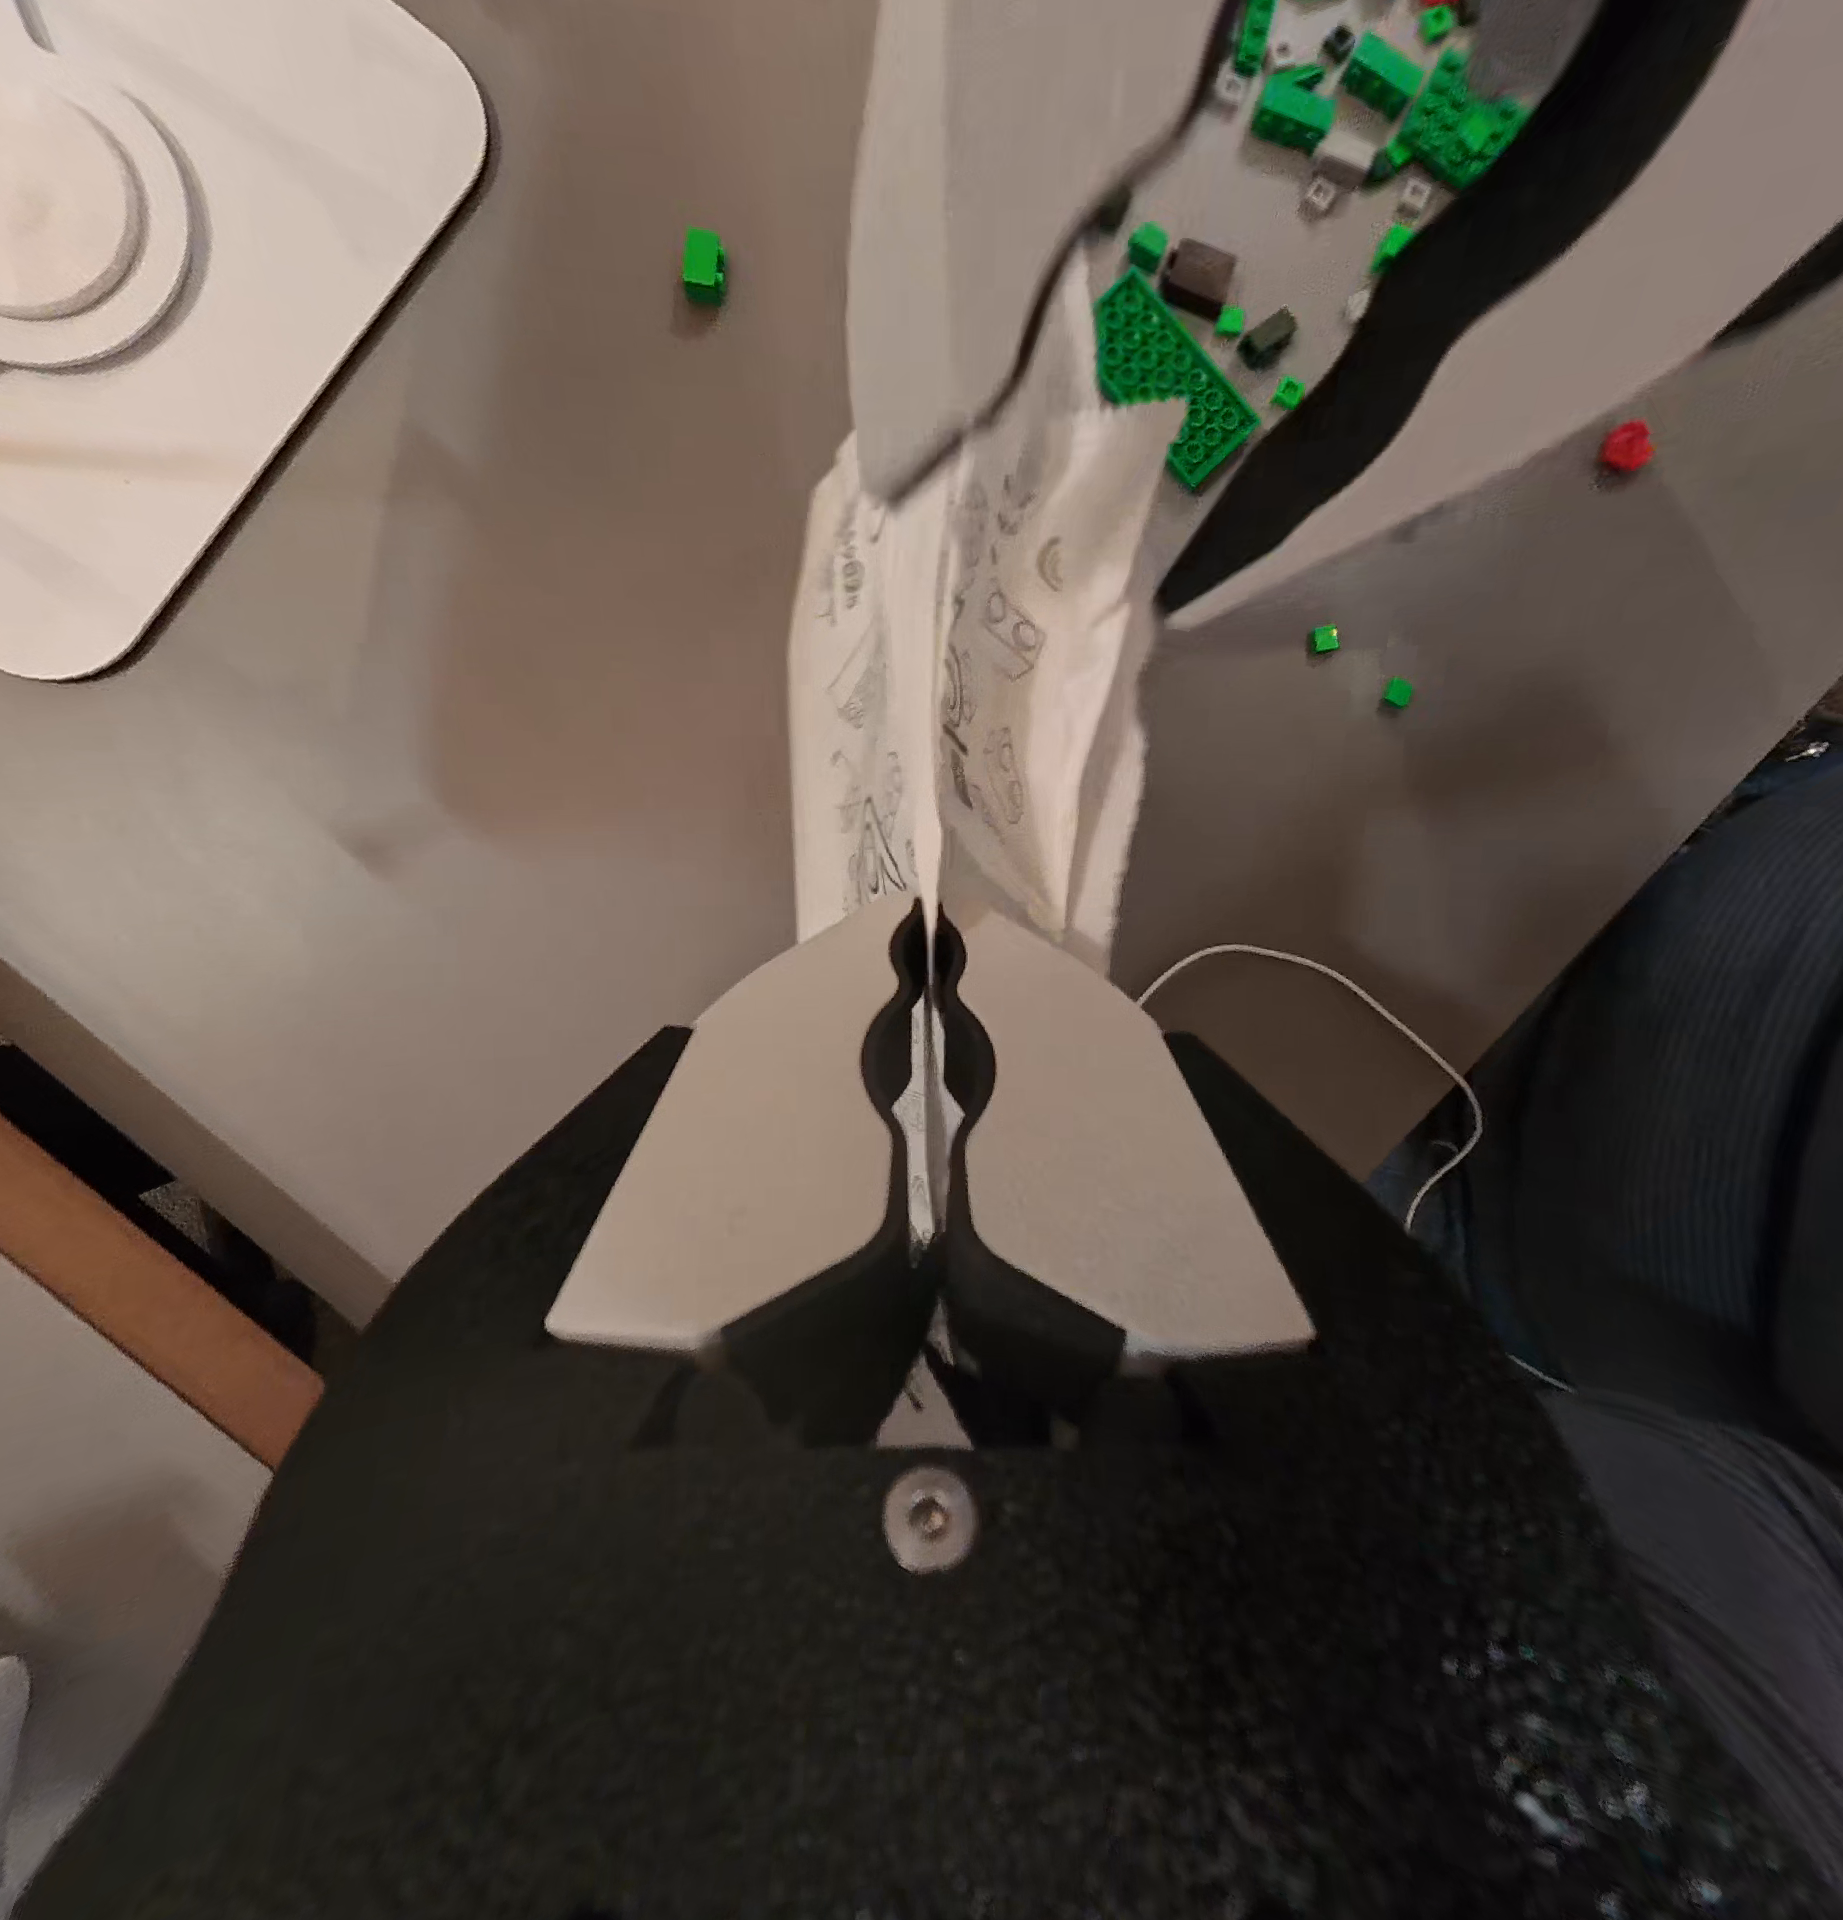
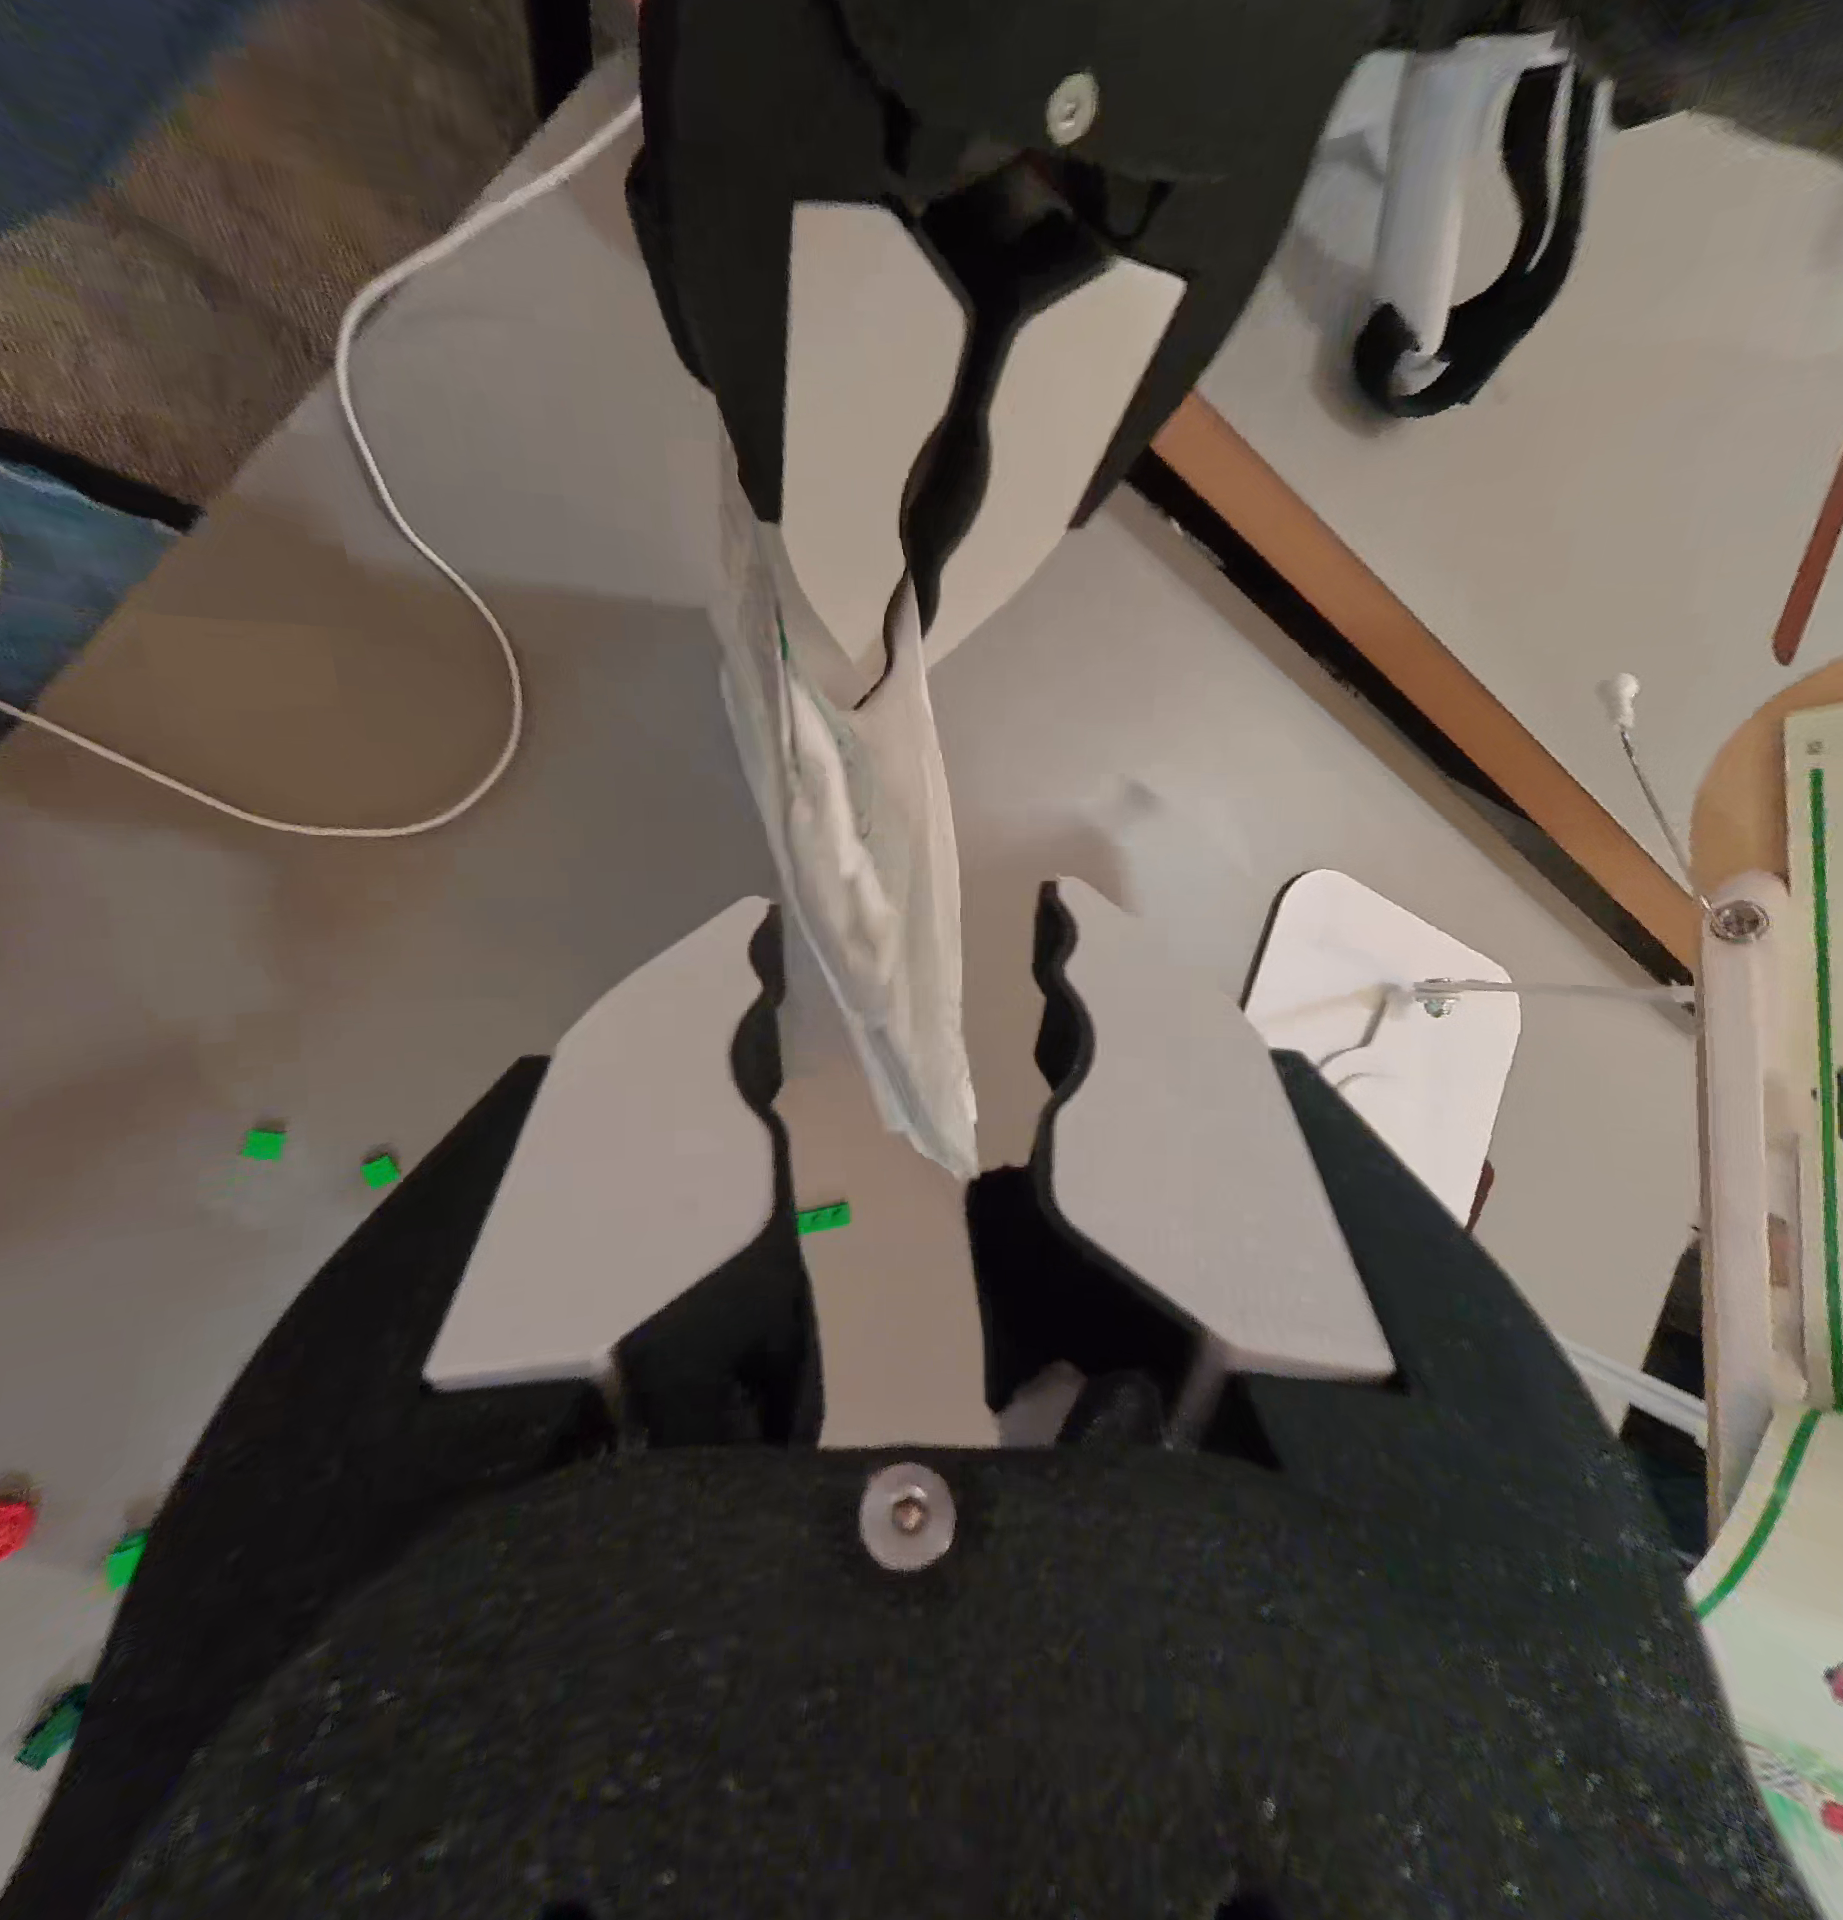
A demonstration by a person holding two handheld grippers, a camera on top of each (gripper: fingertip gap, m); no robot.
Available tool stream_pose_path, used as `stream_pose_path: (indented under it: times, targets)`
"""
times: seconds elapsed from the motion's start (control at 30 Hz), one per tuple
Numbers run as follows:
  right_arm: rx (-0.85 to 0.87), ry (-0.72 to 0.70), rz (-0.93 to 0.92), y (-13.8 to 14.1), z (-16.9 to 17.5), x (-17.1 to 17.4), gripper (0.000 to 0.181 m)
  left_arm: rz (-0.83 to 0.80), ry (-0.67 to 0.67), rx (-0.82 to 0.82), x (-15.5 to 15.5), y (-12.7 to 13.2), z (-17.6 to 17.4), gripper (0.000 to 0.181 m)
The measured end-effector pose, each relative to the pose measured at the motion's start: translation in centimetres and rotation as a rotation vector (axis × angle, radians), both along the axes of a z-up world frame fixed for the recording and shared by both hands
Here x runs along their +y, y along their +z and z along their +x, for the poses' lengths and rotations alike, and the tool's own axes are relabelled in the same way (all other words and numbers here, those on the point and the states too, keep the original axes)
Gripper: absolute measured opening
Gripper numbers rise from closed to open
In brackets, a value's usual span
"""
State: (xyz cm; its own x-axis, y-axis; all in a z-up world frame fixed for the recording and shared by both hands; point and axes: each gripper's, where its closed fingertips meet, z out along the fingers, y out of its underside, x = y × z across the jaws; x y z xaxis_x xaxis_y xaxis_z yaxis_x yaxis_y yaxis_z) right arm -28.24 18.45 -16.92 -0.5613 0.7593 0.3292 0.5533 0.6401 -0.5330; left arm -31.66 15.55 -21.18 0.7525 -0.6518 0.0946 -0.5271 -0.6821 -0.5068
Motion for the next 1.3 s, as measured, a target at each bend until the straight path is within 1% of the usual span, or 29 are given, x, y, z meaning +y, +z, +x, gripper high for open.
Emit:
stream_pose_path:
  times: [0.07,0.13,0.2,0.23,0.27,0.33,0.37,0.4,0.5,0.57,0.63,0.67,0.7,0.77,0.8,0.9,0.93,1.0,1.07,1.1,1.17,1.23,1.3]
  targets:
    - [0.002,-0.014,-0.019,0.2,0.7,0.4,0.059,0.009,-0.010,0.015,0.0,0.0,-0.1,0.000]
    - [-0.054,-0.032,0.020,-1.2,1.4,1.2,0.069,0.012,-0.040,0.016,-0.2,0.2,0.2,0.000]
    - [-0.087,-0.052,0.051,-2.7,1.9,2.0,0.069,0.023,-0.082,0.008,-0.3,0.5,0.6,0.000]
    - [-0.084,-0.050,0.018,-3.1,2.0,1.9,0.064,0.029,-0.098,0.006,-0.4,0.6,0.8,0.000]
    - [-0.067,-0.041,-0.037,-3.3,2.1,1.5,0.054,0.033,-0.108,0.007,-0.4,0.7,0.9,0.000]
    - [-0.005,-0.012,-0.144,-2.9,2.3,0.8,0.018,0.032,-0.114,0.016,-0.5,0.7,0.8,0.000]
    - [0.035,-0.013,-0.175,-2.7,2.4,0.7,0.008,0.032,-0.113,0.023,-0.5,0.6,0.6,0.000]
    - [0.062,-0.014,-0.210,-2.6,2.5,0.6,0.002,0.036,-0.112,0.014,-0.5,0.6,0.7,0.000]
    - [0.105,-0.087,-0.266,-3.1,2.8,1.5,0.002,0.098,-0.073,0.004,0.4,0.8,0.5,0.004]
    - [0.133,-0.137,-0.269,-3.8,3.2,2.5,0.002,0.219,0.005,0.028,1.6,1.4,-0.8,0.009]
    - [0.157,-0.176,-0.295,-4.4,3.6,3.3,0.002,0.384,0.097,-0.019,2.6,2.8,-1.8,0.013]
    - [0.175,-0.185,-0.311,-4.5,3.8,3.6,0.002,0.459,0.129,-0.078,2.8,3.7,-1.9,0.021]
    - [0.196,-0.189,-0.329,-4.5,3.9,3.8,0.002,0.517,0.154,-0.147,2.7,4.4,-1.8,0.034]
    - [0.231,-0.194,-0.370,-4.5,4.1,4.3,0.001,0.575,0.209,-0.227,2.4,4.7,-2.0,0.061]
    - [0.243,-0.192,-0.396,-4.4,4.2,4.4,0.002,0.589,0.248,-0.222,2.4,4.2,-2.4,0.071]
    - [0.261,-0.178,-0.456,-4.7,4.3,4.6,0.002,0.597,0.310,-0.133,2.6,1.6,-3.7,0.088]
    - [0.265,-0.173,-0.470,-4.8,4.4,4.6,0.002,0.583,0.320,-0.112,2.7,0.6,-4.0,0.088]
    - [0.272,-0.166,-0.489,-5.1,4.4,4.6,0.002,0.537,0.328,-0.125,2.7,-1.4,-4.0,0.086]
    - [0.278,-0.159,-0.501,-5.3,4.4,4.6,0.001,0.555,0.336,-0.149,2.7,-2.3,-3.8,0.070]
    - [0.282,-0.154,-0.503,-5.3,4.4,4.5,0.001,0.584,0.332,-0.156,2.6,-2.4,-3.6,0.062]
    - [0.285,-0.139,-0.498,-5.4,4.5,4.4,0.001,0.637,0.323,-0.166,2.6,-2.3,-3.3,0.050]
    - [0.305,-0.135,-0.501,-5.2,4.6,4.4,0.002,0.670,0.269,-0.192,2.0,-1.8,-2.7,0.025]
    - [0.352,-0.149,-0.502,-4.5,4.8,4.6,0.001,0.690,0.217,-0.259,1.3,-0.7,-1.8,0.007]
